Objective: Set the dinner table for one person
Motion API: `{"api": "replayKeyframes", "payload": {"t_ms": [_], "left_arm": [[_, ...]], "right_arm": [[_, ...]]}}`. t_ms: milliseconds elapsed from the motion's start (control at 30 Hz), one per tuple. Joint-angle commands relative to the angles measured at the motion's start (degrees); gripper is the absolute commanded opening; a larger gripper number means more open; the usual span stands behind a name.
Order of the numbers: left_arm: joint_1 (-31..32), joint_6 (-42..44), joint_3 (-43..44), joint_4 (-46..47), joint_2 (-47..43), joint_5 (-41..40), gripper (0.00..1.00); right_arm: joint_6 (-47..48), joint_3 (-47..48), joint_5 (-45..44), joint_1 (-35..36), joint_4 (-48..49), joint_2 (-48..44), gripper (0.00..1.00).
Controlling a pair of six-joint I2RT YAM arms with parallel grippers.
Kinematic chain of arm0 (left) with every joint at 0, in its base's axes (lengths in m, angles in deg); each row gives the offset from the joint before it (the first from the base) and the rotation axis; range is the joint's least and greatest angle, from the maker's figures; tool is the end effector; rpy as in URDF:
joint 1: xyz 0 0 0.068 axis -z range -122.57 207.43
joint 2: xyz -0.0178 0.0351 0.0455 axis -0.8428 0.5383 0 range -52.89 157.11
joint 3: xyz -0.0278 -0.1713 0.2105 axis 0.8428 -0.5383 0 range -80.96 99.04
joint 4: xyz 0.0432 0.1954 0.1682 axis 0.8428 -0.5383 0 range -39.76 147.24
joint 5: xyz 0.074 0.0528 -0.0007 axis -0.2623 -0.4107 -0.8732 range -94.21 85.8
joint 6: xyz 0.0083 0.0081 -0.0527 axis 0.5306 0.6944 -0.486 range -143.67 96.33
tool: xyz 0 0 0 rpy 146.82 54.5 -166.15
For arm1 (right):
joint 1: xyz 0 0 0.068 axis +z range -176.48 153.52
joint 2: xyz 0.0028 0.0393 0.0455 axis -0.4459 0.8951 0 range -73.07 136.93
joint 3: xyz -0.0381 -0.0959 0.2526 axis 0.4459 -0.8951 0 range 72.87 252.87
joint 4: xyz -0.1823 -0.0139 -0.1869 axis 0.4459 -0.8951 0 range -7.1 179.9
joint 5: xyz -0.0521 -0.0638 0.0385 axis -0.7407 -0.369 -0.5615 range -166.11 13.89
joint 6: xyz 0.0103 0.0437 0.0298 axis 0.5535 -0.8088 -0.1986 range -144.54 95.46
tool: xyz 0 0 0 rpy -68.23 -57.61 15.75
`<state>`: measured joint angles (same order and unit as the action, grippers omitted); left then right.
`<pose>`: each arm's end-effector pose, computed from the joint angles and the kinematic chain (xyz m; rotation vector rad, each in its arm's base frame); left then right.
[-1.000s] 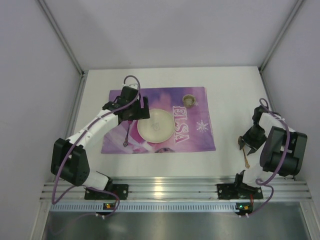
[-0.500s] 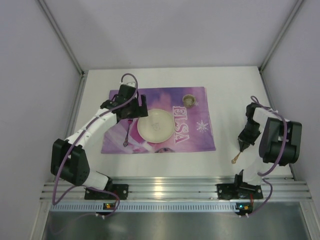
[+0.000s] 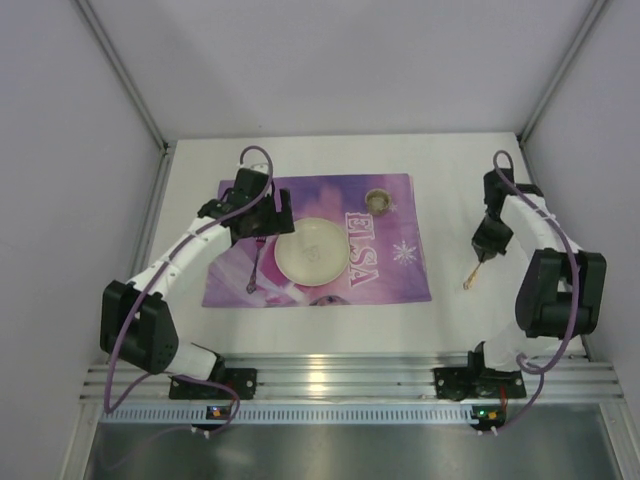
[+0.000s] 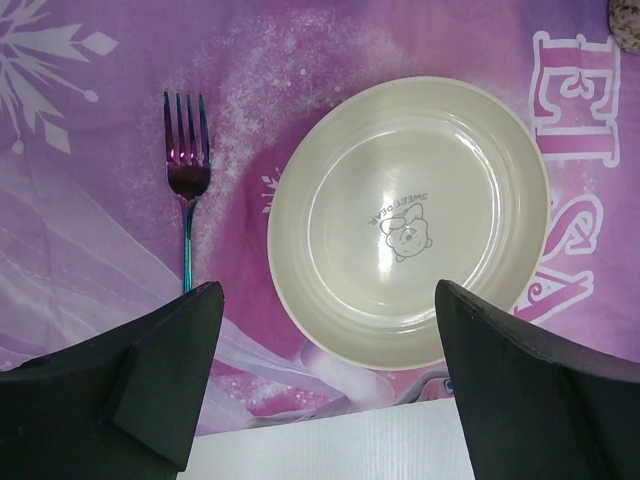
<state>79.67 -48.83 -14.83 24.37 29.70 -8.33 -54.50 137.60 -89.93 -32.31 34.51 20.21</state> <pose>0.2871 -0.1147 0.2803 -0.0952 2.4474 -0.2841 0.2882 -0.0379 0.2048 0.9311 2.8219 -0.3193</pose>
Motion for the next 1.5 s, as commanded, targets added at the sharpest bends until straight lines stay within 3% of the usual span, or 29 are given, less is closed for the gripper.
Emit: {"api": "replayKeyframes", "payload": {"t_ms": [0, 167, 300, 400, 600, 833, 1167, 1233, 1300, 1467], "left_arm": [[-0.27, 0.56, 2.69, 0.96, -1.55, 0.78, 0.92], [-0.27, 0.03, 3.04, 1.31, -1.20, 1.40, 0.92], [-0.27, -0.23, 2.87, 1.40, -1.55, 1.22, 0.93], [-0.27, -0.32, 2.95, 1.40, -2.08, 0.52, 0.95], [-0.35, -0.50, 2.25, 0.43, -4.54, -1.06, 0.98], [-0.44, -0.41, 0.76, -0.80, -7.43, -1.50, 0.98], [-0.44, -0.14, 0.23, -1.06, -7.97, -1.59, 0.98], [-0.44, -0.06, 0.75, -1.15, -7.70, -1.50, 0.98], [-0.53, 0.21, 1.19, -1.24, -7.35, -1.59, 0.98], [-0.53, 0.56, 2.43, -2.29, -7.09, -1.94, 0.98]], "right_arm": [[-1.68, 7.42, -1.82, 3.97, -5.15, -6.26, 0.00], [-5.11, 12.79, 3.07, 12.40, -8.32, -7.15, 0.00], [-6.87, 14.97, 10.66, 23.88, -3.41, -4.69, 0.00], [-6.87, 20.06, 9.87, 31.28, -2.79, 1.72, 0.00], [-6.52, 27.97, 9.26, 37.98, -0.85, 14.29, 0.00], [-6.61, 32.83, 8.20, 39.84, 0.72, 24.93, 0.00], [-5.20, 34.77, 6.00, 40.28, 1.17, 29.95, 0.00], [-5.03, 34.41, 5.30, 40.28, 1.26, 30.47, 0.04], [-4.76, 33.89, 4.51, 40.37, 1.43, 30.39, 0.17], [-4.06, 33.71, 2.93, 40.45, 1.78, 29.60, 0.29]]}}
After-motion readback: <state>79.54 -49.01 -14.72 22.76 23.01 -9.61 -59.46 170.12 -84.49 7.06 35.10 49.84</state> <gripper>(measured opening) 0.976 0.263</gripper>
